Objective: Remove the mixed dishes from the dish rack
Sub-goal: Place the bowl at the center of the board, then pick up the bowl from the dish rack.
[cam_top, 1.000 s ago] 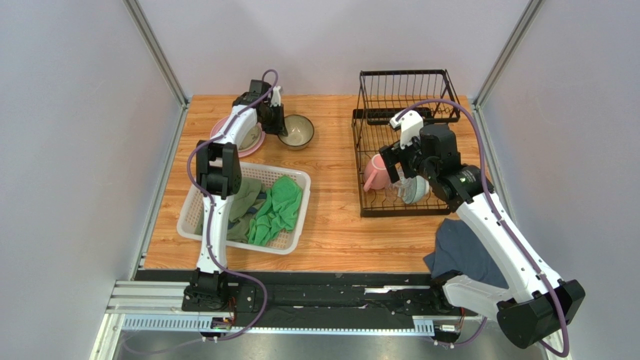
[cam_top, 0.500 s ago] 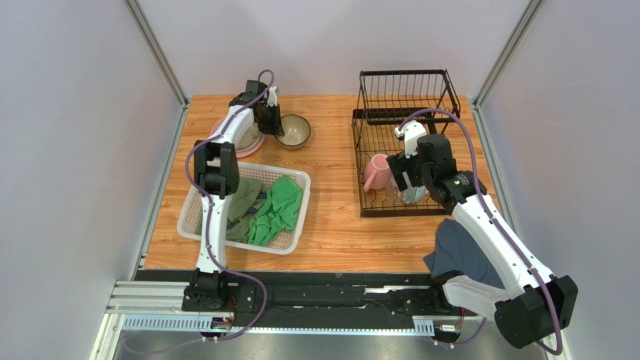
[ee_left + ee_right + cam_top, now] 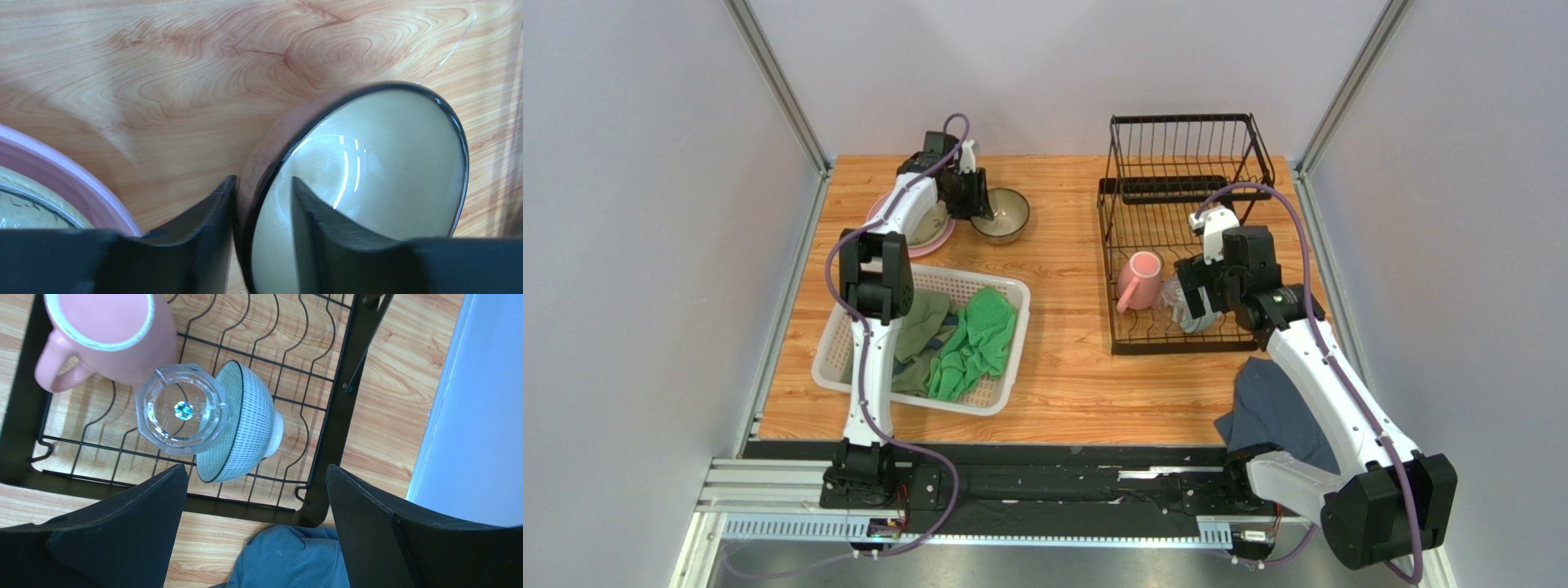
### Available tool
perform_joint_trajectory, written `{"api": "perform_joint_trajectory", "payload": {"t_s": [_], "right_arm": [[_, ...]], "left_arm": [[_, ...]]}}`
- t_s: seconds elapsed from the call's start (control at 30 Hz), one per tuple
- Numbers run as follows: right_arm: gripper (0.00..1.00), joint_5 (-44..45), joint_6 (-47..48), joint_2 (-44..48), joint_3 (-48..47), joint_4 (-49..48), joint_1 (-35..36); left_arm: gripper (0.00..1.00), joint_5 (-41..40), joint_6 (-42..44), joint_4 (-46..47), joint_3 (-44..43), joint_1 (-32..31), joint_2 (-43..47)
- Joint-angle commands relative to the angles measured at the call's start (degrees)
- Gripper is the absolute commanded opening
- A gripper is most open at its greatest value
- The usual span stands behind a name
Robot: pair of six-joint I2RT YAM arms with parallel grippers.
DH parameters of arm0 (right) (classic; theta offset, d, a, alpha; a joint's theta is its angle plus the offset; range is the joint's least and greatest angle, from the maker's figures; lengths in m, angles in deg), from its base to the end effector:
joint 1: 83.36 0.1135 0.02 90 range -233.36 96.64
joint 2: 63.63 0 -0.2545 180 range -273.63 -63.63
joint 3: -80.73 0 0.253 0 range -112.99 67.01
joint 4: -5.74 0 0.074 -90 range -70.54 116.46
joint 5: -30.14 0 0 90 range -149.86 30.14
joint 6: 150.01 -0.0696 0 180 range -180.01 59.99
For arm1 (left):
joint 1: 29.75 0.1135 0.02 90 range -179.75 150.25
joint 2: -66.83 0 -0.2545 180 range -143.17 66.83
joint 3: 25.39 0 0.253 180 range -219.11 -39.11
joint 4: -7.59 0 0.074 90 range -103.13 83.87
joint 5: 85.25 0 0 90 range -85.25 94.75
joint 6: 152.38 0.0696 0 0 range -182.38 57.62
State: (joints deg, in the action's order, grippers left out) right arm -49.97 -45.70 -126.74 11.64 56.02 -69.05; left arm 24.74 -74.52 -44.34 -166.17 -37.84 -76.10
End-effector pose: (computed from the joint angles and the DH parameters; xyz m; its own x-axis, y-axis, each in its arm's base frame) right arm 0.2535 0.0523 0.2673 -0.6250 -0.4107 -0.6638 -0.2878 0.9117 -0.2931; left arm 0.5488 -0.1020 0.1445 -0.8534 -0.0783 -0.5153 0.1548 0.9060 -0.3940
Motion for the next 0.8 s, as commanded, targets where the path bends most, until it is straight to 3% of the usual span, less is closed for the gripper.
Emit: {"api": "perform_joint_trajectory", "payload": {"t_s": [0.0,0.33,0.5,0.77], "right_arm": [[0.89,-1.2,1.1,1.7,0.7,-1.4,-2.2],[0.90,-5.5,0.5,0.9,2.7,-0.9,-4.6],[0.91,-6.3,0.0,-0.2,3.7,-1.0,-5.2],[0.92,-7.7,1.2,-2.4,3.8,-1.0,-6.7]], "left_arm": [[0.51,1.9,-1.0,2.5,0.9,0.4,3.8],[0.60,0.3,0.4,2.6,3.7,0.4,7.1],[0.88,-0.7,0.8,4.3,7.7,0.4,11.4],[0.92,-0.7,2.0,5.3,12.4,0.4,17.8]]}}
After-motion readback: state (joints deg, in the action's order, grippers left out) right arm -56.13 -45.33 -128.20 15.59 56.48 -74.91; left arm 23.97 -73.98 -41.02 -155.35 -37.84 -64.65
